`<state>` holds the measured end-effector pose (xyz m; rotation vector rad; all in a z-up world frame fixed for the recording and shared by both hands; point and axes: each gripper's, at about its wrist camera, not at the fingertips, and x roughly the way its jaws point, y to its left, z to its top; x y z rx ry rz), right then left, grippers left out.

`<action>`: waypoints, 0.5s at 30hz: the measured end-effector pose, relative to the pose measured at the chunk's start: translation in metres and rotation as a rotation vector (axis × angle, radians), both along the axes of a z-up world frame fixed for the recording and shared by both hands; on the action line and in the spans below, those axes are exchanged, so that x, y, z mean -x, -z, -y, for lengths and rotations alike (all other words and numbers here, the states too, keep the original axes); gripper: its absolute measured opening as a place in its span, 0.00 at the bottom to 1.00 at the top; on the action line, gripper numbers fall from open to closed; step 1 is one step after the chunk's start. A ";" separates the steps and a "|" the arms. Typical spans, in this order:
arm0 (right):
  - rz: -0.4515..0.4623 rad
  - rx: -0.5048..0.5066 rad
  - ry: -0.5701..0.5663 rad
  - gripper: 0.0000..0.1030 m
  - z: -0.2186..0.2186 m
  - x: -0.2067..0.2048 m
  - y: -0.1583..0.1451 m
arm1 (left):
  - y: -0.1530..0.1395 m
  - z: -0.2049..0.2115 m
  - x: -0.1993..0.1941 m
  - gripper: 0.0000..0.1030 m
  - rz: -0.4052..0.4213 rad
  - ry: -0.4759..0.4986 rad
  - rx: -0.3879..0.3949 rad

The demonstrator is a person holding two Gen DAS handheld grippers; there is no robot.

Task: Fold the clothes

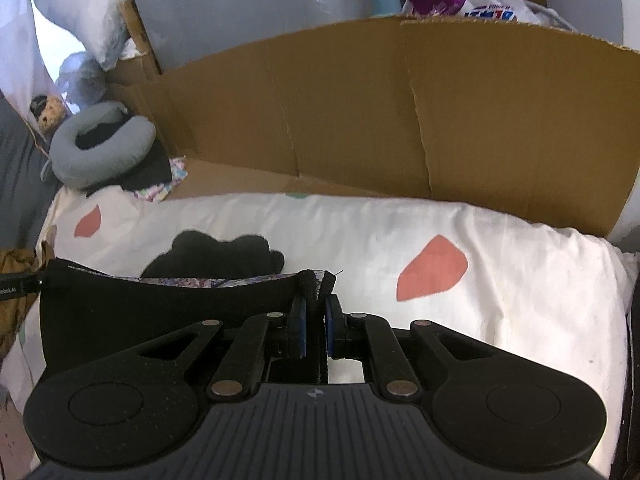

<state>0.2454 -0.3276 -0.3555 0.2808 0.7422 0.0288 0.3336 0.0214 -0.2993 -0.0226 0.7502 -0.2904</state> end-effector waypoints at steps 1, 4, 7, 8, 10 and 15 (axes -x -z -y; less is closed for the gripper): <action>0.005 -0.001 0.003 0.07 0.001 -0.001 -0.002 | 0.000 0.000 -0.002 0.08 0.003 -0.002 0.001; 0.016 -0.001 0.006 0.07 0.002 -0.003 -0.005 | 0.000 0.001 -0.006 0.08 0.007 -0.009 0.003; 0.022 0.000 0.008 0.07 0.003 -0.006 -0.006 | 0.000 0.002 -0.009 0.08 0.011 -0.010 0.000; 0.024 0.000 0.009 0.07 0.004 -0.007 -0.006 | 0.001 0.002 -0.010 0.08 0.012 -0.012 0.001; 0.027 0.001 0.011 0.07 0.005 -0.009 -0.006 | 0.001 0.002 -0.013 0.08 0.012 -0.014 0.003; 0.030 0.004 0.015 0.07 0.007 -0.016 -0.005 | 0.005 0.005 -0.025 0.08 0.013 -0.013 0.005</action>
